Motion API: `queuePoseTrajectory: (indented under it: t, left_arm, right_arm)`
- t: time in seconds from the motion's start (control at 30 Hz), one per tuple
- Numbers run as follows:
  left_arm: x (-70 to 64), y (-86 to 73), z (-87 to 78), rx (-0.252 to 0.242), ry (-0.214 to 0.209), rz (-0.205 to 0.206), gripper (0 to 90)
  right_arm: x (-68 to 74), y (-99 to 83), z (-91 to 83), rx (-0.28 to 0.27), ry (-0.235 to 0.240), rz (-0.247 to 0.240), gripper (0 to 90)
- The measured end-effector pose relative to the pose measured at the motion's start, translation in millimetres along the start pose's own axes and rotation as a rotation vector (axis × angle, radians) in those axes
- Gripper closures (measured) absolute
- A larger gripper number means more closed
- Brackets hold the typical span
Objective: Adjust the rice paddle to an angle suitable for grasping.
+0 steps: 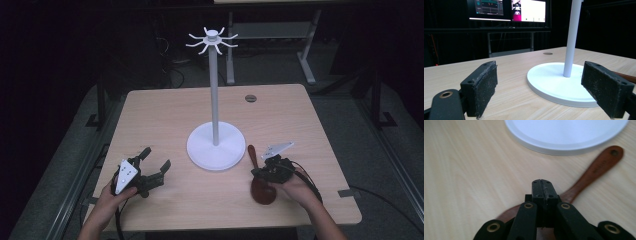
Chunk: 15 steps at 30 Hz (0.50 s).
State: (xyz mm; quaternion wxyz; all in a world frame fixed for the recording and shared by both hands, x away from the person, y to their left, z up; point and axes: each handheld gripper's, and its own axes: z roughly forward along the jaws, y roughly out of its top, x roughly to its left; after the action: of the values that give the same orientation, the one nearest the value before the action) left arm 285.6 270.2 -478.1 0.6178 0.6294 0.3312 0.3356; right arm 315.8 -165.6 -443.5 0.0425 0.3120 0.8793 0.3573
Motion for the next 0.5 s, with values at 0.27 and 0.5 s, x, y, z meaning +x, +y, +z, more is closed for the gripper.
queuePoseTrajectory:
  t: [0.27,0.5]
  left_arm:
    - [-0.1,0.0,-0.1,0.002,0.006,0.004,12.9]
    - [-0.4,0.0,0.1,-0.002,0.006,-0.003,13.0]
  right_arm:
    - [21.3,-1.1,6.0,0.024,0.013,-0.011,89.6]
    - [33.1,-3.6,14.4,0.067,0.025,-0.026,89.5]
